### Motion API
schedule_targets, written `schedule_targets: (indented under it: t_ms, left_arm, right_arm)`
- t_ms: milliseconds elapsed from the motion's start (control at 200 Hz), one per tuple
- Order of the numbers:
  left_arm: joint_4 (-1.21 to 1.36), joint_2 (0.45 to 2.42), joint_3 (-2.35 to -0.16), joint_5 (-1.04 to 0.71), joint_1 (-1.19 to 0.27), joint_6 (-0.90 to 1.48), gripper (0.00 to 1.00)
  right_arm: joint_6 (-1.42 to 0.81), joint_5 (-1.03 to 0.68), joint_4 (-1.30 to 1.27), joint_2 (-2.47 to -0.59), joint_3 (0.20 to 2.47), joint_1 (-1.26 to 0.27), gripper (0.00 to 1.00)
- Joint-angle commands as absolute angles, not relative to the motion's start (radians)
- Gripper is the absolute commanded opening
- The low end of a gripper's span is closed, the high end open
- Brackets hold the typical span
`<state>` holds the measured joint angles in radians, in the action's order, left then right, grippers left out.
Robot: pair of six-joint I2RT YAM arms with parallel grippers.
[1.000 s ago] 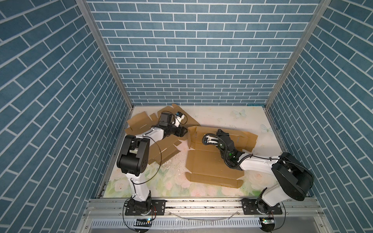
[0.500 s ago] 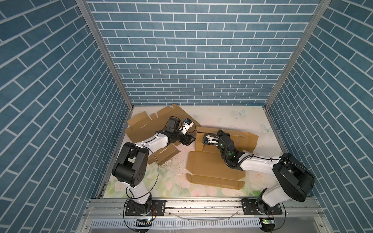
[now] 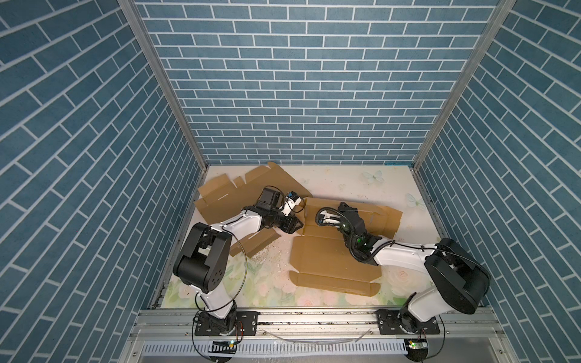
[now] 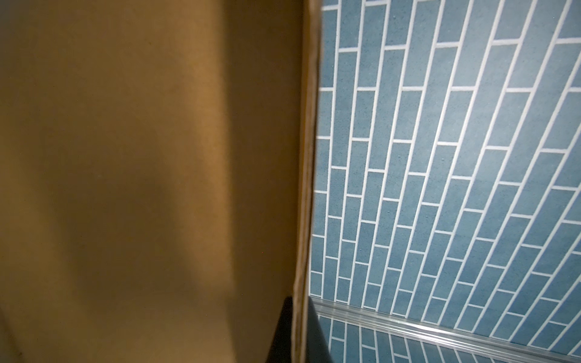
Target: Fold the paper box
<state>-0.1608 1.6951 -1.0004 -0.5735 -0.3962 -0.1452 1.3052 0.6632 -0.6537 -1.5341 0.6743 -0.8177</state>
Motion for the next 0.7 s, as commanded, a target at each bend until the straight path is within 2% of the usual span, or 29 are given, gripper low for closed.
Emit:
schedule_targets:
  t_ms: [0,135,230,370,535,695]
  left_arm:
    - [-0.209,1.702,-1.038,-0.593,-0.392,-0.190,0.64]
    - [-0.157,1.712,-1.063,-0.608,-0.392,-0.185,0.59]
    - [-0.167,1.658,-1.043,-0.634,-0.372,-0.199,0.63]
    - [-0.129,1.577,-0.993,-0.707,-0.240,-0.186,0.66]
    - [-0.269,1.683,-1.135,-0.723,-0.206,-0.259,0.65]
    - [-0.193,1.721,-1.123,-0.838,-0.219,-0.273,0.69]
  right_arm:
    - [1.295,0.642,-0.617,-1.543,0.690,-0.821,0.00]
    - [1.294,0.642,-0.612,-1.537,0.691,-0.821,0.00]
    - [1.292,0.641,-0.605,-1.531,0.688,-0.821,0.00]
    - [1.274,0.635,-0.577,-1.513,0.681,-0.820,0.00]
    - [1.272,0.630,-0.580,-1.516,0.686,-0.818,0.00]
    - [1.276,0.634,-0.582,-1.514,0.686,-0.815,0.00]
